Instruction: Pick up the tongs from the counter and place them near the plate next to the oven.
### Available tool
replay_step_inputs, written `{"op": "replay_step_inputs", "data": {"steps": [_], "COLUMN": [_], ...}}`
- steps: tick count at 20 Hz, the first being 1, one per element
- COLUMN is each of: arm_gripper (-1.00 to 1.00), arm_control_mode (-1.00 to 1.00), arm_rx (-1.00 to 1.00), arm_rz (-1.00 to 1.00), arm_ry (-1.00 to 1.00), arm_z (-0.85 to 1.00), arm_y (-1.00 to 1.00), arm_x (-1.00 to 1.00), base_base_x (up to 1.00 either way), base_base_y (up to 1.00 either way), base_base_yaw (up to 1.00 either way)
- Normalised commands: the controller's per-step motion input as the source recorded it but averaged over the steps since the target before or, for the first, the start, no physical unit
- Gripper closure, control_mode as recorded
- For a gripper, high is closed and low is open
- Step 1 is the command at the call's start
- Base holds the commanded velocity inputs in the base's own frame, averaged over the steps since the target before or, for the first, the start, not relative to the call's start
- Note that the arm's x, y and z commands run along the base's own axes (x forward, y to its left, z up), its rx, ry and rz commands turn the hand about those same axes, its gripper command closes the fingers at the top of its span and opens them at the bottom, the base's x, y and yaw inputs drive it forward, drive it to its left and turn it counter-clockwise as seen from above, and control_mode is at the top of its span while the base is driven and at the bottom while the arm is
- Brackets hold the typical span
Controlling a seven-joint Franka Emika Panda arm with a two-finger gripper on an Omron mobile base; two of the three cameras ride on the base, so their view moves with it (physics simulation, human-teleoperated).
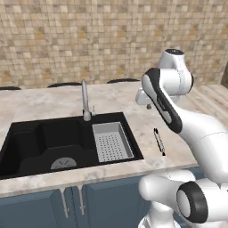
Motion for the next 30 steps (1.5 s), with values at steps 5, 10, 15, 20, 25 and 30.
{"op": "replay_step_inputs", "data": {"steps": [5, 10, 15, 20, 25, 30], "arm_gripper": [-1.0, -1.0, -1.0, -1.0, -1.0, -1.0], "arm_control_mode": [-1.0, -1.0, -1.0, -1.0, -1.0, -1.0], "arm_rx": [-0.03, -0.14, -0.04, 0.01, 0.0, 0.0], "arm_rz": [0.01, 0.0, 0.0, 0.0, 0.0, 0.0], "arm_ry": [-0.09, -0.01, -0.01, -0.02, 0.0, 0.0], "arm_z": [-0.11, -0.56, -0.66, -0.4, -0.21, -0.24], "arm_y": [0.05, 0.11, -0.02, -0.33, -0.28, -0.31], "arm_x": [-0.44, 0.0, 0.0, 0.0, 0.0, 0.0], "base_base_x": [0.0, 0.0, 0.0, 0.0, 0.0, 0.0], "base_base_y": [0.0, 0.0, 0.0, 0.0, 0.0, 0.0], "base_base_yaw": [0.0, 0.0, 0.0, 0.0, 0.0, 0.0]}}
